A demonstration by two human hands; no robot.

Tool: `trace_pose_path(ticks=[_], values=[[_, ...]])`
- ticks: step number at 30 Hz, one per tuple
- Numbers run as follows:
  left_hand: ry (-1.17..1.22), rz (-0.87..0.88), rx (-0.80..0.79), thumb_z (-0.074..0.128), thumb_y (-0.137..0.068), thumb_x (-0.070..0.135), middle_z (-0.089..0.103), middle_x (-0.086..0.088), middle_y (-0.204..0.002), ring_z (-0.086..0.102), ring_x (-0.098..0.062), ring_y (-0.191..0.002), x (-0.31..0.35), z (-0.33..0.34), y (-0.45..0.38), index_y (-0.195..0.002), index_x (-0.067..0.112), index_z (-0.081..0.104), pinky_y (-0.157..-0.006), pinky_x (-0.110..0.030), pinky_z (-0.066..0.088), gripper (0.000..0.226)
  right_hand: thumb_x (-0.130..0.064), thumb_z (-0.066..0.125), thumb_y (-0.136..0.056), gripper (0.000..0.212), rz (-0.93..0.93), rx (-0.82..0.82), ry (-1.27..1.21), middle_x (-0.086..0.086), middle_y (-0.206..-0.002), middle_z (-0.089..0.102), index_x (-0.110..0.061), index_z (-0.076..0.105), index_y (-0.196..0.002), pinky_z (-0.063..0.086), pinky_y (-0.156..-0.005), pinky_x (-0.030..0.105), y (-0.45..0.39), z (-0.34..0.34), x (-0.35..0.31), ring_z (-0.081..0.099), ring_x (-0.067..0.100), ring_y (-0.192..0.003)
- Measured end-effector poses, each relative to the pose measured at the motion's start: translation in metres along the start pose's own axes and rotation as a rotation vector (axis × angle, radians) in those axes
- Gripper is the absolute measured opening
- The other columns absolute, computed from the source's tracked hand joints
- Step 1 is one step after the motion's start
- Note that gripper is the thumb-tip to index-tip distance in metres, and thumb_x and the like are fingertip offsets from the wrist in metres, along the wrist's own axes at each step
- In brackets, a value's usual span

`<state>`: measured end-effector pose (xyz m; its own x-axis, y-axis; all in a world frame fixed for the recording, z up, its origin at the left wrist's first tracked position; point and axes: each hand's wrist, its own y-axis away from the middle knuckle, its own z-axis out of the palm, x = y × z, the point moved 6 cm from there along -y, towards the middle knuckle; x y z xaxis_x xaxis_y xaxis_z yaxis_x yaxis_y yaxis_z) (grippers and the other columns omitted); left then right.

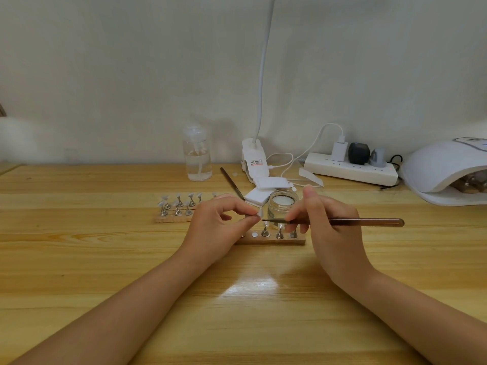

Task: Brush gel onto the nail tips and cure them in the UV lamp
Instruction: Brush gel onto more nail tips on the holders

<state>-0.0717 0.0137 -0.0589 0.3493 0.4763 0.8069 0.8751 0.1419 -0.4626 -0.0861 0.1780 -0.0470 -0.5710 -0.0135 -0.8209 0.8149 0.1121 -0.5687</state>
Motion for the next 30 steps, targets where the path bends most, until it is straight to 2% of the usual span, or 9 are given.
trace_pose_path(ticks=[5, 8, 11, 14, 18, 21, 27, 30], values=[[0.001, 0.001, 0.0, 0.075, -0.071, 0.011, 0.064, 0.018, -0.069, 0.06, -0.005, -0.077, 0.0004, -0.0003, 0.0002, -0.065, 0.033, 0.066, -0.08, -0.043, 0.049, 0.025, -0.038, 0.046, -0.087, 0.035, -0.02, -0.004, 0.031, -0.006, -0.06, 0.065, -0.018, 0.065, -0.064, 0.041, -0.054, 0.007, -0.0005, 0.0009, -0.0027, 0.057, -0.002, -0.056], [0.009, -0.003, 0.002, 0.075, -0.071, 0.011, 0.064, 0.019, -0.069, 0.06, -0.006, -0.077, -0.0002, -0.0004, 0.0002, -0.065, 0.034, 0.066, -0.079, -0.046, 0.05, 0.025, -0.037, 0.044, -0.085, 0.036, -0.019, -0.031, 0.038, -0.003, -0.06, 0.065, -0.016, 0.066, -0.065, 0.04, -0.056, 0.007, -0.0001, 0.0036, -0.0023, 0.058, -0.002, -0.056], [0.001, 0.001, 0.007, 0.075, -0.071, 0.011, 0.064, 0.021, -0.068, 0.06, -0.004, -0.077, 0.0001, -0.0006, 0.0002, -0.064, 0.035, 0.066, -0.079, -0.044, 0.049, 0.027, -0.035, 0.047, -0.092, 0.041, -0.016, -0.033, 0.009, -0.001, -0.056, 0.064, -0.016, 0.065, -0.06, 0.04, -0.053, 0.008, 0.001, 0.0028, -0.0013, 0.057, 0.001, -0.051], [0.003, 0.001, 0.002, 0.075, -0.071, 0.012, 0.064, 0.023, -0.069, 0.06, -0.005, -0.077, -0.0001, -0.0004, -0.0001, -0.065, 0.035, 0.066, -0.079, -0.044, 0.05, 0.026, -0.034, 0.043, -0.087, 0.04, -0.002, -0.011, -0.007, 0.003, -0.054, 0.064, -0.018, 0.065, -0.058, 0.041, -0.049, 0.012, 0.0008, 0.0004, -0.0006, 0.055, 0.003, -0.048], [0.003, 0.006, 0.006, 0.075, -0.071, 0.012, 0.064, 0.024, -0.069, 0.06, -0.003, -0.077, 0.0001, -0.0005, 0.0, -0.064, 0.037, 0.065, -0.079, -0.042, 0.05, 0.028, -0.034, 0.047, -0.092, 0.035, -0.031, -0.003, 0.038, -0.006, -0.062, 0.066, -0.021, 0.065, -0.064, 0.04, -0.053, 0.008, -0.0009, 0.0008, -0.0031, 0.056, -0.003, -0.055], [-0.001, 0.006, 0.009, 0.076, -0.07, 0.012, 0.064, 0.025, -0.07, 0.06, -0.002, -0.077, 0.0003, -0.0003, 0.0, -0.063, 0.039, 0.065, -0.079, -0.042, 0.05, 0.03, -0.036, 0.044, -0.086, 0.035, -0.028, -0.04, 0.051, -0.008, -0.061, 0.066, -0.017, 0.066, -0.066, 0.039, -0.055, 0.006, 0.0004, 0.0045, -0.0042, 0.057, -0.004, -0.056], [0.016, -0.002, 0.007, 0.076, -0.071, 0.012, 0.066, 0.021, -0.069, 0.061, -0.006, -0.073, -0.0001, -0.0001, 0.0002, -0.062, 0.038, 0.066, -0.077, -0.05, 0.051, 0.029, -0.035, 0.045, -0.089, 0.042, 0.005, -0.021, -0.01, 0.004, -0.054, 0.063, -0.016, 0.065, -0.058, 0.04, -0.049, 0.011, 0.0009, 0.0015, -0.0019, 0.054, 0.002, -0.047], [0.013, -0.005, 0.008, 0.075, -0.071, 0.012, 0.066, 0.021, -0.07, 0.061, -0.004, -0.074, -0.0002, -0.0004, 0.0001, -0.061, 0.038, 0.066, -0.078, -0.047, 0.051, 0.029, -0.036, 0.047, -0.091, 0.038, -0.01, -0.001, 0.004, -0.004, -0.056, 0.064, -0.019, 0.065, -0.062, 0.04, -0.049, 0.009, -0.0001, 0.0008, -0.0035, 0.055, -0.001, -0.05]])
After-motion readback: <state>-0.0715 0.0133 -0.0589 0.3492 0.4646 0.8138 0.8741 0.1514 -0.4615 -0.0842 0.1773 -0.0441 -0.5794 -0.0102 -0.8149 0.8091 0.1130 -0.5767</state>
